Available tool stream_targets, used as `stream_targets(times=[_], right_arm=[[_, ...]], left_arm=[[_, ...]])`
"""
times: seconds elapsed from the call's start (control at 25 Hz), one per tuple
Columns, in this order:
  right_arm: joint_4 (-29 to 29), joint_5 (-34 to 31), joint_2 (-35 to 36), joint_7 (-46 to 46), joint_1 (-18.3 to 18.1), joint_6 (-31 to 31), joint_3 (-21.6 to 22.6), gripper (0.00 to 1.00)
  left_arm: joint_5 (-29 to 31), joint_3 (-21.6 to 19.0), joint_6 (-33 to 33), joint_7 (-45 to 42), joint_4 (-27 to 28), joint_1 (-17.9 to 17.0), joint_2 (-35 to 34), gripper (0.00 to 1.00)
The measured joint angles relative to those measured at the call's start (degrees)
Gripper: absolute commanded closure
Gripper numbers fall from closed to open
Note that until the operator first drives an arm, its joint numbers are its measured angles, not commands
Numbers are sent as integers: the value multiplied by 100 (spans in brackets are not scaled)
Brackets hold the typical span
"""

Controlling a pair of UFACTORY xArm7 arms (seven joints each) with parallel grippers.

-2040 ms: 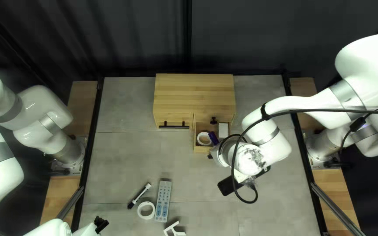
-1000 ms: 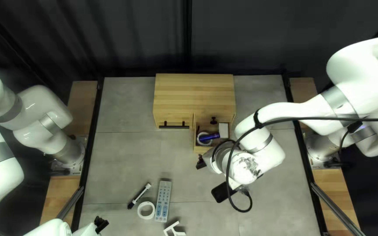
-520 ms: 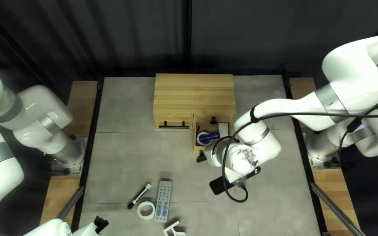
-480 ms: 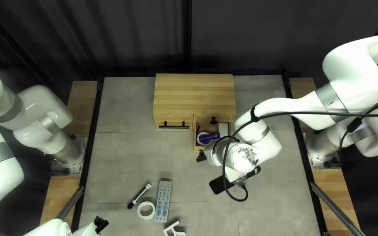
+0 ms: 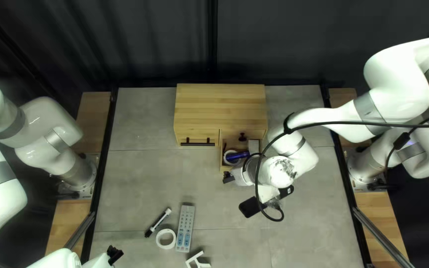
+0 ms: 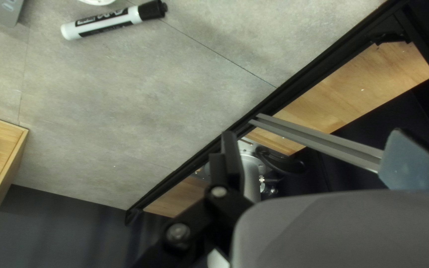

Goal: Open drawers and place objects into drawer and close

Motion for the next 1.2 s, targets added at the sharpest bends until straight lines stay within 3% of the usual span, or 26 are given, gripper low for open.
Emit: stream_targets(times=[0.44,0.92,1.2], right_arm=[[301,385,211,299,-73,338,-66,0],[914,1353,634,589,-145,965,-11,0],[972,1599,760,744,-253,914,-58,0]], left_arm=[[0,0,0,0,0,0,0,0],[0,0,0,0,0,0,0,0],[0,0,0,0,0,0,0,0]])
